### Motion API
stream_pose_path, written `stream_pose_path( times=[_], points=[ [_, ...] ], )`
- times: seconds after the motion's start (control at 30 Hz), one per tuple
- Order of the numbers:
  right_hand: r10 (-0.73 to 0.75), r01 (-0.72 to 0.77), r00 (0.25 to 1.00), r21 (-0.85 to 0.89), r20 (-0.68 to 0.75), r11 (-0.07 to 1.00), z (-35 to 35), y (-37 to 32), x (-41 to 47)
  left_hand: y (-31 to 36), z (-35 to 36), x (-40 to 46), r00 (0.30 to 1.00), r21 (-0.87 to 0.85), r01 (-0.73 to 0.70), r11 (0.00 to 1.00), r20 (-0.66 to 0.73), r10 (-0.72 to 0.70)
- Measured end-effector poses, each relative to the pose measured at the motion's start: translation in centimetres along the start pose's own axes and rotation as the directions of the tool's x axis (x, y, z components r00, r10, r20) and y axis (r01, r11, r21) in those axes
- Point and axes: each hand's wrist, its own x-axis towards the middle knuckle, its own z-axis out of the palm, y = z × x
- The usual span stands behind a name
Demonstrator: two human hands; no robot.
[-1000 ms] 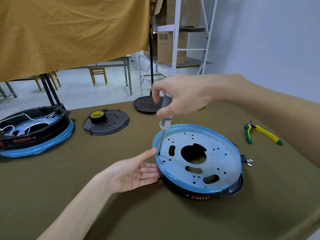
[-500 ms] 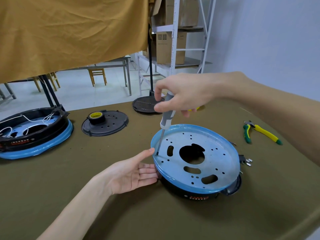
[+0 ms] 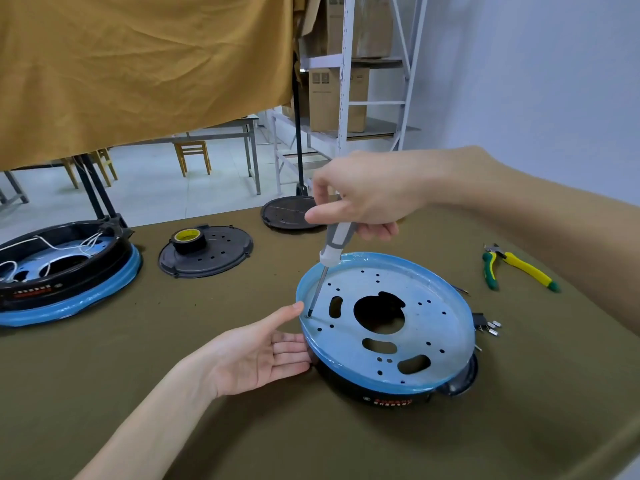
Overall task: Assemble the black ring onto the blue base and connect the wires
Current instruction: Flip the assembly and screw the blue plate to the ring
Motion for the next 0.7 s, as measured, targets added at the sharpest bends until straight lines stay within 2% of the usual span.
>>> stream_pose_path(
  times=[0.17,0.33,0.5,0.63,0.7],
  points=[
    [-0.056,0.052,0.995,0.044,0.08,0.998,-0.5,0.1,-0.4,0.0,0.0,0.0,1.0,-0.009,0.001,1.0,0.013,-0.001],
    [-0.019,0.019,1.0,0.025,0.006,0.999,0.4,-0.4,0.3,-0.1,-0.1,0.0,1.0,-0.016,-0.003,1.0,0.001,0.003],
    [-0.056,0.046,0.995,0.11,0.084,0.993,-0.8,-0.3,-0.2,-0.1,0.0,0.0,1.0,-0.011,0.0,1.0,0.009,0.0],
    [0.005,-0.005,1.0,-0.011,-0.003,1.0,0.1,-0.8,0.4,-0.1,-0.1,0.2,1.0,-0.002,-0.002,1.0,0.003,0.002],
    [-0.001,0.001,0.999,0.025,0.036,1.0,-0.3,-0.6,0.2,-0.1,-0.1,0.2,1.0,0.013,0.001,1.0,0.015,-0.002]
  ],
)
